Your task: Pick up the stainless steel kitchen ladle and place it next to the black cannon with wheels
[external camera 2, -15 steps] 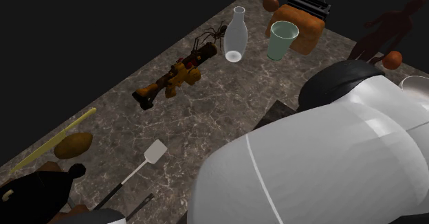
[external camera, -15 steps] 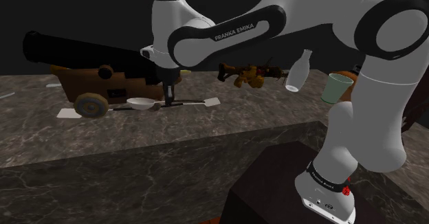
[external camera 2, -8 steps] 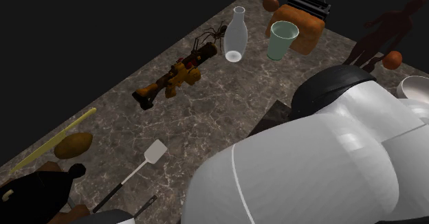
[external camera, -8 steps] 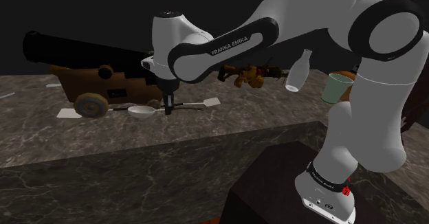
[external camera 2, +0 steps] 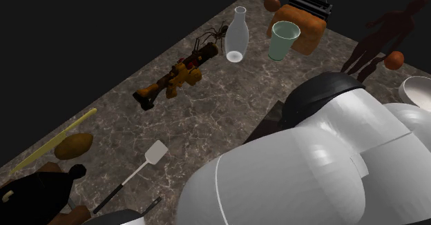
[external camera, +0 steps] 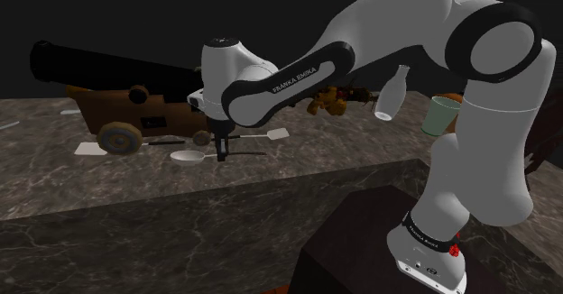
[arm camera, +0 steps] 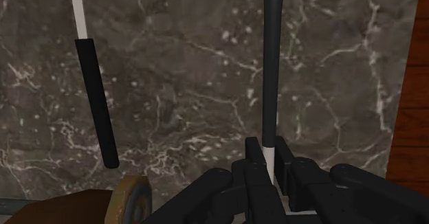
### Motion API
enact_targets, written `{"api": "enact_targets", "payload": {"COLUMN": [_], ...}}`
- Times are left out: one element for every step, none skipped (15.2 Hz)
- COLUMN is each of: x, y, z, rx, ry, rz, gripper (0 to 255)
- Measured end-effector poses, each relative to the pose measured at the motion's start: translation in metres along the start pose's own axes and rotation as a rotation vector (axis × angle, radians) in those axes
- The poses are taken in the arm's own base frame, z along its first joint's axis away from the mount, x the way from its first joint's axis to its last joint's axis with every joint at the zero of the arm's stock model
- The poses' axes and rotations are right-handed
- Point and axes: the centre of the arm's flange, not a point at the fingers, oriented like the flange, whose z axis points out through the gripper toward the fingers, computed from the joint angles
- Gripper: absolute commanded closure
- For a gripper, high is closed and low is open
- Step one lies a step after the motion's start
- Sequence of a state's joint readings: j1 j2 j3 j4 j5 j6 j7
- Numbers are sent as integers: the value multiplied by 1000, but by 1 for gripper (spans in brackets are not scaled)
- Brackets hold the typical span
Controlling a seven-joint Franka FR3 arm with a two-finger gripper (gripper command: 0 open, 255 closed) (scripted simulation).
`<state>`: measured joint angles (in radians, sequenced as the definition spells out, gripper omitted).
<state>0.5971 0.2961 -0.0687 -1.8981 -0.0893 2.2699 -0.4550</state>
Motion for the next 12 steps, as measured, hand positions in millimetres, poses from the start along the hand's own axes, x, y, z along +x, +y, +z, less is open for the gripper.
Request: {"api": "enact_targets", "payload": {"x": [0, 0, -1, -1, -1, -1, -1, -1, -1, -1, -1, -1], "y": [0, 0, 0, 0, 0, 0, 0, 0, 0, 0, 0, 0], "z": [3, 4, 5, 5, 5, 5, 5, 5, 5, 5, 5, 5], "rx": [0, 0, 0, 0, 0, 0, 0, 0, 0, 0, 0, 0], "ry": [0, 0, 0, 0, 0, 0, 0, 0, 0, 0, 0, 0], "rz": [0, 0, 0, 0, 0, 0, 0, 0, 0, 0, 0, 0], "gripper": [255, 255, 255, 255, 255, 255, 255, 0, 0, 0, 0, 0]}}
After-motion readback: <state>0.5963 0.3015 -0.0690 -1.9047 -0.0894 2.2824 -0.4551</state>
